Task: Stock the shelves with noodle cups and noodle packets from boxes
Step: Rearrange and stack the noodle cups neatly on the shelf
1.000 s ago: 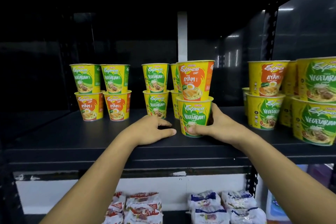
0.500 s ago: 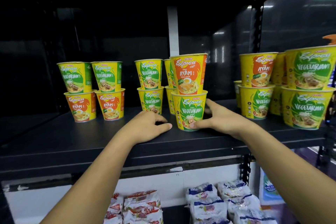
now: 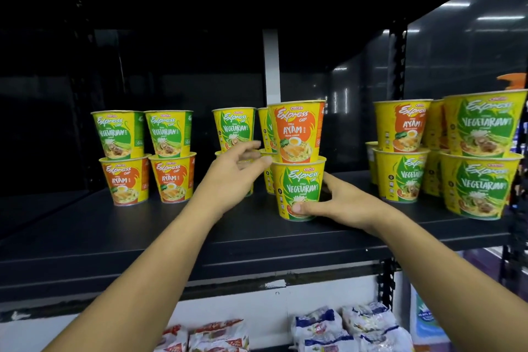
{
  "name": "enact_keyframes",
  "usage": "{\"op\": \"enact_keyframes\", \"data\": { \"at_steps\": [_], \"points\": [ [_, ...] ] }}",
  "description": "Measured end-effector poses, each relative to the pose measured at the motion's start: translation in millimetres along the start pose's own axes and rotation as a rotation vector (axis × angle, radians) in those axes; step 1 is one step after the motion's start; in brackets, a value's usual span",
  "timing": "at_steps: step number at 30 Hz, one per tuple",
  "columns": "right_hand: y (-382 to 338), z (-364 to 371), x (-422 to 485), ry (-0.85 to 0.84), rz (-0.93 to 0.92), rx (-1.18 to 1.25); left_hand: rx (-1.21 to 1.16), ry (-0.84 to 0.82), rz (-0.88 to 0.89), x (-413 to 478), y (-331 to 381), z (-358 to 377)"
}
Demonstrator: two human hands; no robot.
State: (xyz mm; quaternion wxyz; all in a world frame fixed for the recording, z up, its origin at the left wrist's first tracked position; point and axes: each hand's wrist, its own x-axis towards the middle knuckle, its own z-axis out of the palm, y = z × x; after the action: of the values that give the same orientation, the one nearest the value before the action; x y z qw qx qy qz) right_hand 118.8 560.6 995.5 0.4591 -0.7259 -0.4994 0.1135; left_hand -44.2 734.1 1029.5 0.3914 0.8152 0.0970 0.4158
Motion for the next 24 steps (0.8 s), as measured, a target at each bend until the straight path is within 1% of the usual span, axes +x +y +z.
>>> {"op": "enact_keyframes", "data": {
  "at_steps": [4, 7, 10, 15, 20, 24],
  "points": [
    [3.0, -1.3, 1.3, 0.002, -0.018, -0.011, -0.229, -0.170, -0.103, 27.6, 15.1, 17.2],
    [5.6, 0.0, 2.9, 0.012, -0.029, -0.019, -0.344, -0.259, -0.094, 38.3, 22.6, 28.4],
    [7.4, 0.0, 5.2, 0.014, -0.030, -0.032, -0.340, -0.218, -0.063, 43.8, 25.5, 34.1],
    [7.4, -0.6, 5.4, 0.005, -0.035, -0.024, -0.202, -0.111, -0.015, 41.5, 26.9, 35.3],
    [7.1, 0.3, 4.7, 0.004, -0.035, -0.028, -0.178, -0.159, -0.027, 39.5, 21.5, 31.9],
    [6.1, -0.2, 3.5, 0.013, -0.038, -0.037, -0.211, -0.185, -0.019, 36.2, 21.2, 31.2]
  ]
}}
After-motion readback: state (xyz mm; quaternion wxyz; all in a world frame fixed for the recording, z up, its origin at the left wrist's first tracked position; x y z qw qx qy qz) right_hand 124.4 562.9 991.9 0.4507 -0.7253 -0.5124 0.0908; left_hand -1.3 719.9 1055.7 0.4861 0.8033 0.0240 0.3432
